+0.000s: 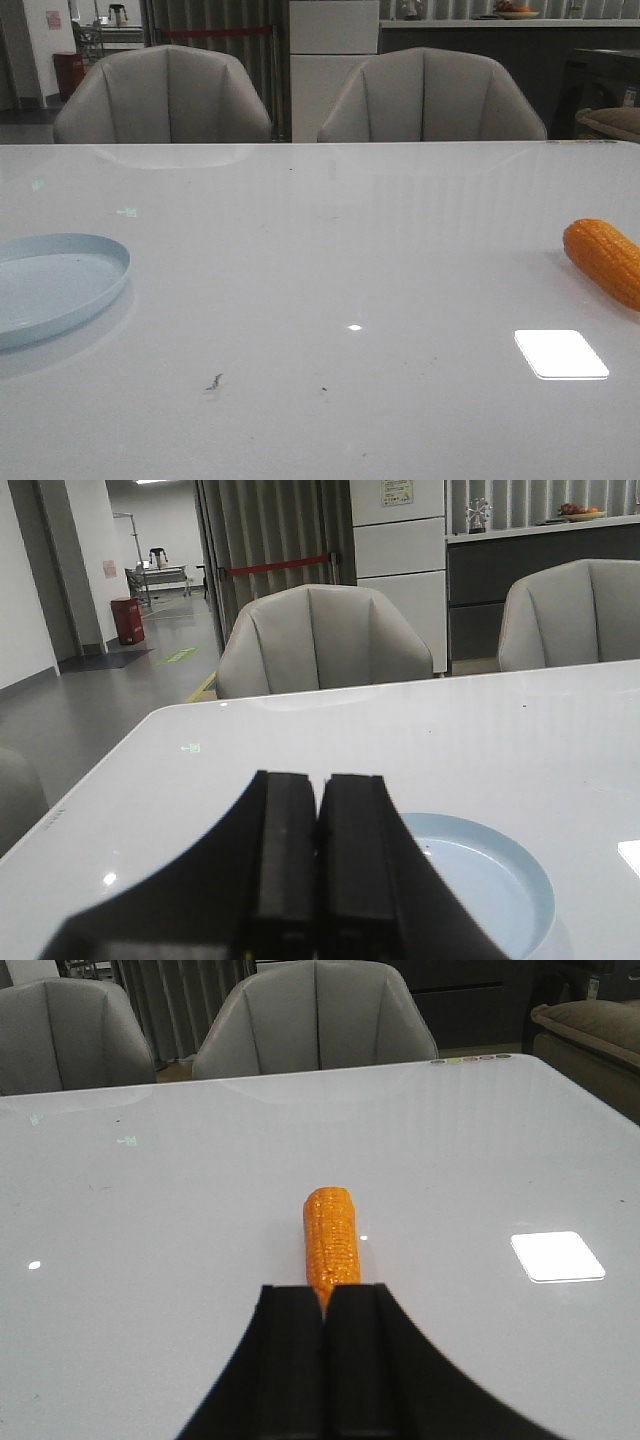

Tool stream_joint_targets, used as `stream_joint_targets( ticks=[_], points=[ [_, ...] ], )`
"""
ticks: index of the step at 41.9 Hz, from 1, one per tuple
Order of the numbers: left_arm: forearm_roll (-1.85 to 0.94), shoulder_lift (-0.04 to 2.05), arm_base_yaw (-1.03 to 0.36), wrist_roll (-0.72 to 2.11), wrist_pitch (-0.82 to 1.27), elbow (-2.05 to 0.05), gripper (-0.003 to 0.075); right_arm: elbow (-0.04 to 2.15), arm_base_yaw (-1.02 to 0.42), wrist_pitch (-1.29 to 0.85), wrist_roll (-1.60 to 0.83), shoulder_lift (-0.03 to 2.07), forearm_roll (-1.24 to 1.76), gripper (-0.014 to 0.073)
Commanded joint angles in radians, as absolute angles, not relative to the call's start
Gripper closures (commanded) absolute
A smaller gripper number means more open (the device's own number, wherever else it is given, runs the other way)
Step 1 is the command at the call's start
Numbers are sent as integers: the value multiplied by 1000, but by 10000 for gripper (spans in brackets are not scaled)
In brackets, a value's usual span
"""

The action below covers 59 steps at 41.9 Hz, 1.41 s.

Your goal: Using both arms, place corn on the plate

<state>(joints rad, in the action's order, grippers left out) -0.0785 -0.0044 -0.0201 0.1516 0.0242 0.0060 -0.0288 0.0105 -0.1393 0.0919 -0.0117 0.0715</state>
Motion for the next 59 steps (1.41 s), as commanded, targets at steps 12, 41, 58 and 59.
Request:
stream_joint_targets(
  ticks=[12,41,58,59],
  points=[
    [-87,-6,-20,141,-65,9,631,-13,13,-56,83,-26,64,527],
    [-124,-6,-20,141,-183,5,631,-13,13,-16,83,-26,64,527],
    [-120,36,-20,141,-230,-363,631,364,10,131,86,52,94,527],
    [-120,55,-20,141,-216,-389,631,406,10,117,86,73,94,527]
  ],
)
